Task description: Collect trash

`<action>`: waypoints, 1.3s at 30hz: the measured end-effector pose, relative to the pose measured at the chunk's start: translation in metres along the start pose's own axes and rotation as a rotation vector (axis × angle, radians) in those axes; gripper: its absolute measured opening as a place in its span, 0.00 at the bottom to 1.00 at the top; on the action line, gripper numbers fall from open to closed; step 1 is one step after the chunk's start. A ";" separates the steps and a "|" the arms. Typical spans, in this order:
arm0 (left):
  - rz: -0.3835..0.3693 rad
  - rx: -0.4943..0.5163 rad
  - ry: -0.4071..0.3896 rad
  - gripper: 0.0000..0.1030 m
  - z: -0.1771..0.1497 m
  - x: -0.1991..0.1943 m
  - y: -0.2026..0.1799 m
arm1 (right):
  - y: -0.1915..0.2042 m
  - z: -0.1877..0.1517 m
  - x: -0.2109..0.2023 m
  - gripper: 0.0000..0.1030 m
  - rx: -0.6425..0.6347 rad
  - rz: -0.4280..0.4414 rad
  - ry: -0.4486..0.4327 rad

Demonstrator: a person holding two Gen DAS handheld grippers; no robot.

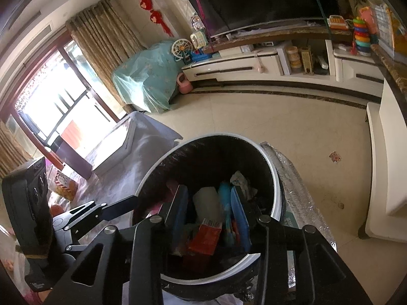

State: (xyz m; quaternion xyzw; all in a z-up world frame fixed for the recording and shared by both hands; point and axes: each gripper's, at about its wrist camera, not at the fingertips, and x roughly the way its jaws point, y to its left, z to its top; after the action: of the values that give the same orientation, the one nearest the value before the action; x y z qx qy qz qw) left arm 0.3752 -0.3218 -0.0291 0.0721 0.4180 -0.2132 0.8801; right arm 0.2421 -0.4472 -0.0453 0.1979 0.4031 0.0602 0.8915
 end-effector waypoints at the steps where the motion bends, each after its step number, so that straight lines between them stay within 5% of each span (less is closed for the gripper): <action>1: 0.004 -0.004 -0.007 0.57 -0.002 -0.004 0.001 | 0.000 0.000 -0.002 0.39 0.001 0.000 -0.004; 5: 0.011 -0.053 -0.047 0.70 -0.019 -0.026 0.008 | 0.003 -0.005 -0.016 0.54 0.008 0.007 -0.035; 10: 0.003 -0.148 -0.101 0.73 -0.054 -0.056 0.023 | 0.013 -0.019 -0.036 0.75 -0.001 0.009 -0.075; 13: -0.010 -0.217 -0.135 0.73 -0.084 -0.076 0.032 | 0.025 -0.035 -0.050 0.75 -0.015 -0.015 -0.112; 20: 0.016 -0.264 -0.213 0.77 -0.147 -0.119 0.033 | 0.049 -0.079 -0.082 0.97 -0.036 -0.048 -0.211; 28: 0.079 -0.248 -0.307 0.86 -0.199 -0.164 0.017 | 0.066 -0.115 -0.097 0.99 -0.073 -0.121 -0.240; 39: 0.213 -0.204 -0.506 1.00 -0.239 -0.227 -0.006 | 0.100 -0.127 -0.153 1.00 -0.240 -0.252 -0.512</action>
State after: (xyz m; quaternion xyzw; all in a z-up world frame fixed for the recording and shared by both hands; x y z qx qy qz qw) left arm 0.0776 -0.1828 -0.0077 -0.0286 0.1945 -0.0878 0.9765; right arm 0.0508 -0.3576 0.0253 0.0481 0.1769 -0.0554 0.9815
